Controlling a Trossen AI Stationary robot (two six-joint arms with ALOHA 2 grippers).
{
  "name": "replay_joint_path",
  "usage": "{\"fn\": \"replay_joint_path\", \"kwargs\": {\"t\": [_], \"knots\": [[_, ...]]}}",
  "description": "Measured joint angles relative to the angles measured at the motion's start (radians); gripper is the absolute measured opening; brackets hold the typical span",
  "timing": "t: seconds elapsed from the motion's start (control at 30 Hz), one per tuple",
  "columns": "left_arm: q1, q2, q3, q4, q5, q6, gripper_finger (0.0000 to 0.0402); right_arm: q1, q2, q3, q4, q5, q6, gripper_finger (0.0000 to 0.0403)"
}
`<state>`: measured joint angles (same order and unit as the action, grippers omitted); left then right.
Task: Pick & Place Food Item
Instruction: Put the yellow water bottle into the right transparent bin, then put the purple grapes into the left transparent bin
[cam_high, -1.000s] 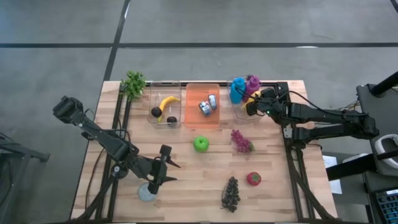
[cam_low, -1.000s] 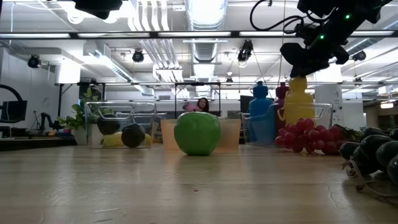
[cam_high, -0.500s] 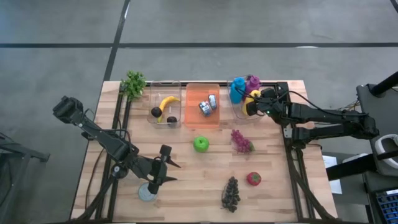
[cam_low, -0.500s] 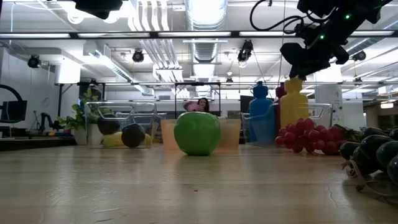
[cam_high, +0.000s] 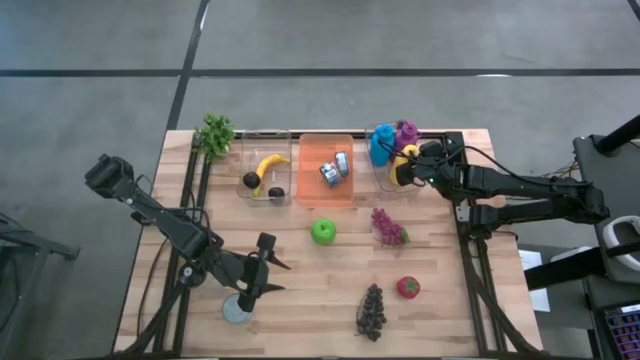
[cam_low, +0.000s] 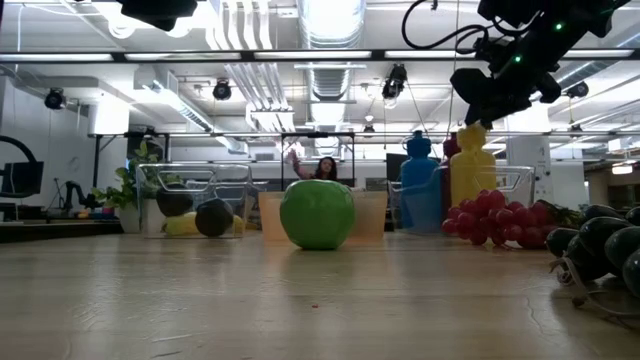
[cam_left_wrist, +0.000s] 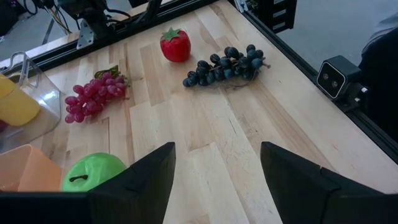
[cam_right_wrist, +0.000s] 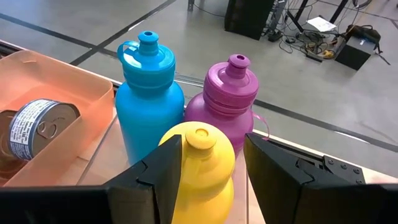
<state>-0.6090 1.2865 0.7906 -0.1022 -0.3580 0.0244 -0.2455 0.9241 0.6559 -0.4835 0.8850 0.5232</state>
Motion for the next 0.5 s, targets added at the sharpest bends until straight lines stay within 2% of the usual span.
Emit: {"fn": "replay_joint_path", "kwargs": {"t": [0.27,0.5], "knots": [[0.0,0.0,0.0,0.0,0.0,0.0,0.0236,0.0,0.0,0.001,0.0,0.003,0.0,0.0155],[0.0,0.0,0.0,0.0,0.0,0.0,0.0237,0.001,-0.001,0.07,-0.006,-0.031,-0.007,0.015]]}}
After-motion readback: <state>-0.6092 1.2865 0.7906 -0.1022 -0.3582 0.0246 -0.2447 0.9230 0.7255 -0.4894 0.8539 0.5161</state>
